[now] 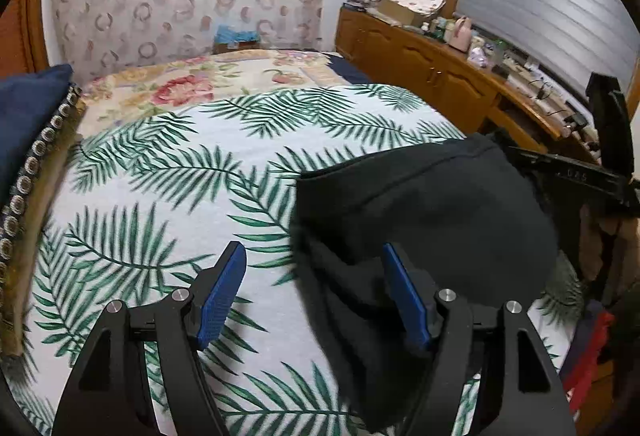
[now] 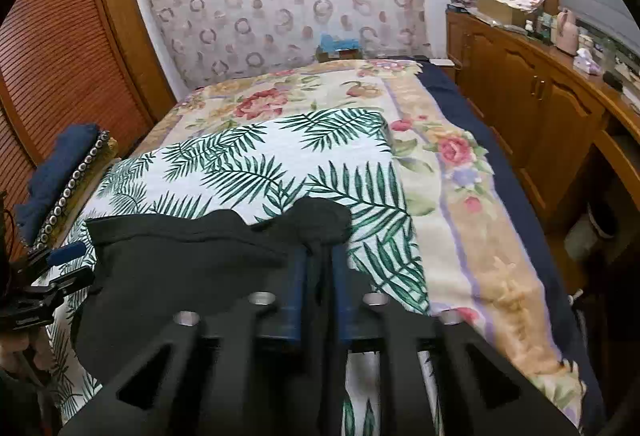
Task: Fold small clothes
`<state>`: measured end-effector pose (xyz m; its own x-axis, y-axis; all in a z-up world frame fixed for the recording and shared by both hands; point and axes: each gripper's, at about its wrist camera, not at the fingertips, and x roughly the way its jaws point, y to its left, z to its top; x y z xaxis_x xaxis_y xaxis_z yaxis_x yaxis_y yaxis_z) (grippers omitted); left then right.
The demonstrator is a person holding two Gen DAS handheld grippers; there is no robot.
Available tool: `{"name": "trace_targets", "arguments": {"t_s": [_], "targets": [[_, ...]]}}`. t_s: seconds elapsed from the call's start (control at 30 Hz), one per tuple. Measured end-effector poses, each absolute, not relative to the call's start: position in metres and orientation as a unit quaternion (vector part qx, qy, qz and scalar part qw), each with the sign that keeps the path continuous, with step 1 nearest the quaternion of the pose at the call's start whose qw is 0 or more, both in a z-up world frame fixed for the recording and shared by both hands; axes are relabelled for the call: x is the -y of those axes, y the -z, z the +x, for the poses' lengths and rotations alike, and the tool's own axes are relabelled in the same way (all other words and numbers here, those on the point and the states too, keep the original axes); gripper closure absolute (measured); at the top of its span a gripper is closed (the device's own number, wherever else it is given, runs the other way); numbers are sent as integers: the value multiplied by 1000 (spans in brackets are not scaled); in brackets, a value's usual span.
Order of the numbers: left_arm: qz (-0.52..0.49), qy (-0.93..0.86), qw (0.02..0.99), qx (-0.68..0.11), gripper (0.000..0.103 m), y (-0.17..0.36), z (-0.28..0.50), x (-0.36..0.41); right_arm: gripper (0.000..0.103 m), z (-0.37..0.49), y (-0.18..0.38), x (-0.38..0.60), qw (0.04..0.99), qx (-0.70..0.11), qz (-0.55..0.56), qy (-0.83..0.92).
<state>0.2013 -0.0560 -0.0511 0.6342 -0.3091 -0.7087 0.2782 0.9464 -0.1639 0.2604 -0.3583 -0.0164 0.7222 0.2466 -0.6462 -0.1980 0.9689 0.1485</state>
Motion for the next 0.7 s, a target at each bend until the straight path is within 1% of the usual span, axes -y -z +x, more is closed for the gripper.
{"name": "trace_targets", "arguments": {"t_s": [0.07, 0.23, 0.33, 0.4, 0.5, 0.57, 0.6, 0.63, 0.67, 0.7], "targets": [[-24, 167, 899, -404, 32, 54, 204, 58, 46, 263, 16, 357, 925, -353, 43, -134], [-46, 183, 882, -431, 32, 67, 216, 61, 41, 260, 26, 358, 918, -360, 52, -155], [-65, 190, 872, -447, 36, 74, 221, 59, 40, 268, 38, 356, 907, -387, 44, -159], [-69, 191, 871, -447, 37, 75, 222, 58, 36, 273, 42, 357, 904, -396, 42, -158], [-66, 191, 872, -447, 42, 75, 222, 58, 36, 278, 49, 359, 899, -402, 52, -164], [-66, 197, 871, -446, 53, 76, 221, 59, 36, 279, 50, 362, 898, -403, 58, -169], [-68, 202, 869, -447, 56, 76, 221, 60, 37, 279, 50, 362, 899, -399, 59, -170], [-70, 207, 867, -449, 62, 77, 223, 61, 40, 279, 50, 362, 899, -398, 60, -172], [-72, 211, 866, -448, 69, 77, 222, 62, 51, 278, 50, 362, 896, -399, 66, -183], [-71, 213, 866, -447, 71, 76, 222, 63, 56, 277, 50, 362, 892, -401, 74, -195]]}}
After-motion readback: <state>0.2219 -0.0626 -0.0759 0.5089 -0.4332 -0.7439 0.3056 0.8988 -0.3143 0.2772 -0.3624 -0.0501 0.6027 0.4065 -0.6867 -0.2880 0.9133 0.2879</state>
